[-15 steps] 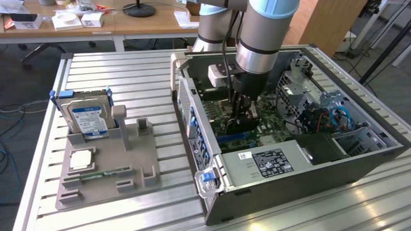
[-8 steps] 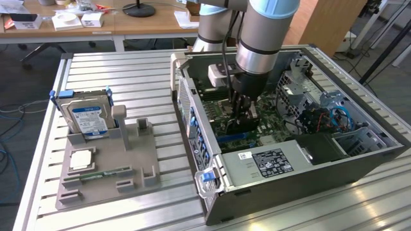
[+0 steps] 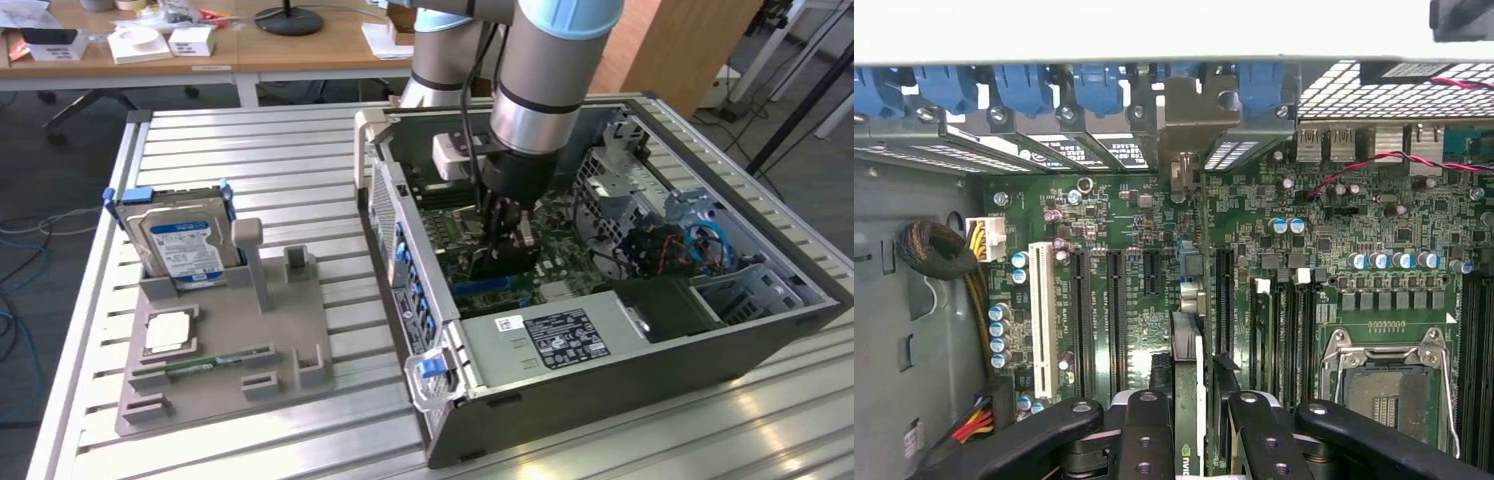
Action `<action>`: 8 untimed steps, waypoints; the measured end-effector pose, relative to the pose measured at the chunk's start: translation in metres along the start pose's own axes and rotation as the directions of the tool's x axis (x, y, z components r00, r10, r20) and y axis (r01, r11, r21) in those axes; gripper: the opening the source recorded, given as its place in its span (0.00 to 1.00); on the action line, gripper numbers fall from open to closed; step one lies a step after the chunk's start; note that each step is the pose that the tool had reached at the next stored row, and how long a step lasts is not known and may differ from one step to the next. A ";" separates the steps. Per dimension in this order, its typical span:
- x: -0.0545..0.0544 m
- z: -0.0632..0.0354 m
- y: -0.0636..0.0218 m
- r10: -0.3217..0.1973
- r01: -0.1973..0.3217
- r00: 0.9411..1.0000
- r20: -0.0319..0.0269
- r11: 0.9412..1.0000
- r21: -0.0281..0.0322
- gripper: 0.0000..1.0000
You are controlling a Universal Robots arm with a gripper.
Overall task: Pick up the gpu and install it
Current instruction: 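Insert the gpu into the slot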
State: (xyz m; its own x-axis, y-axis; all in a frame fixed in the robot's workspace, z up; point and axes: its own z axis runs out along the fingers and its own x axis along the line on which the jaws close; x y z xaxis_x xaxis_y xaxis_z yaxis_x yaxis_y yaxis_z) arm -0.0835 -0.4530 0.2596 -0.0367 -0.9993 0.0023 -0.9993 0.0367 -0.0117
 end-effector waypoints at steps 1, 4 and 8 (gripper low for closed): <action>0.000 0.0000 0.0000 0.000 0.000 1.000 0.000 1.000 0.000 0.26; 0.000 0.0003 0.0000 0.001 -0.001 1.000 0.000 1.000 0.000 0.26; 0.001 0.0022 0.0000 0.001 -0.001 1.000 0.000 1.000 0.000 0.26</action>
State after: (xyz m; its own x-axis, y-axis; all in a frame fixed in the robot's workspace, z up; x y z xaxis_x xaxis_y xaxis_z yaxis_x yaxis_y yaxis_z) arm -0.0835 -0.4537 0.2574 -0.0375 -0.9993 0.0024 -0.9992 0.0375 -0.0117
